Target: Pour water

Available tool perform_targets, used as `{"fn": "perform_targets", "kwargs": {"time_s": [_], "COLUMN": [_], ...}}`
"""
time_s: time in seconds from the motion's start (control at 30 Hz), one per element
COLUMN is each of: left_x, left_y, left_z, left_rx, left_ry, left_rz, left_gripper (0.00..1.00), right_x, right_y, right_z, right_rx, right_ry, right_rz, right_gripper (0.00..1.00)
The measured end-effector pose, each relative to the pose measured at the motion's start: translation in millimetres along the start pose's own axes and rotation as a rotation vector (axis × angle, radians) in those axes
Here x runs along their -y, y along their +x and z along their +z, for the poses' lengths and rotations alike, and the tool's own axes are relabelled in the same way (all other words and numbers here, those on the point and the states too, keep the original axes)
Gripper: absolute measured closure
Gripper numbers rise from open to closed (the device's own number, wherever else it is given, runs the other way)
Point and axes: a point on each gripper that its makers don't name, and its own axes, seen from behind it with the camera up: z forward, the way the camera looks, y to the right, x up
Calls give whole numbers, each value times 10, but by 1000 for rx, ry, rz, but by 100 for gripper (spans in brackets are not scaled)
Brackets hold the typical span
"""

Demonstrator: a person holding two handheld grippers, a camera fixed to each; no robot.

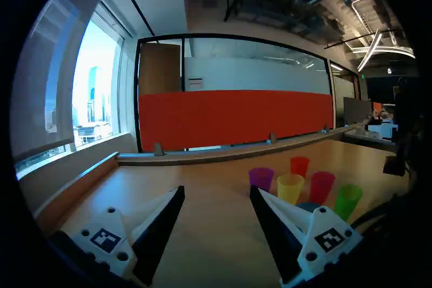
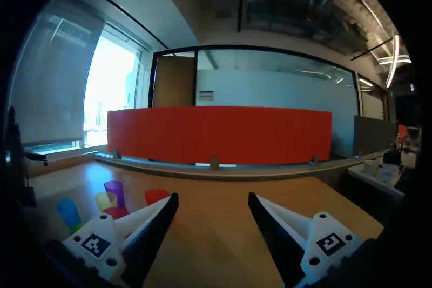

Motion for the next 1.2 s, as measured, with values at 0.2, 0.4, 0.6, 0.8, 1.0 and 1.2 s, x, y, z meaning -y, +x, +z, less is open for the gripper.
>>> {"fn": "perform_targets", "kwargs": {"time_s": [0.2,0.4,0.6,0.8,1.0,1.2], "left_x": [10,13,45,91,150,172], "left_y": [68,42,-26,-39,-7,36], "left_z": [6,15,23,4,5,-13], "left_rx": [-34,-40,-33,-37,-50,-71], "left_ry": [30,50,72,105,152,197], "left_rz": [-20,-22,-56,-40,-17,9], "left_gripper": [11,11,11,11,11,11], "right_x": [9,-102,-151,-174,-159,-119], "right_y": [75,83,89,148,181,116], "right_z": [-33,-36,-72,-113,-93,-71], "right_rx": [-35,-49,-45,-47,-42,-17], "right_ry": [-27,-93,-116,-128,-140,-148], "right_rz": [3,-20,2,9,-15,-32], "right_gripper": [0,0,0,0,0,0]}}
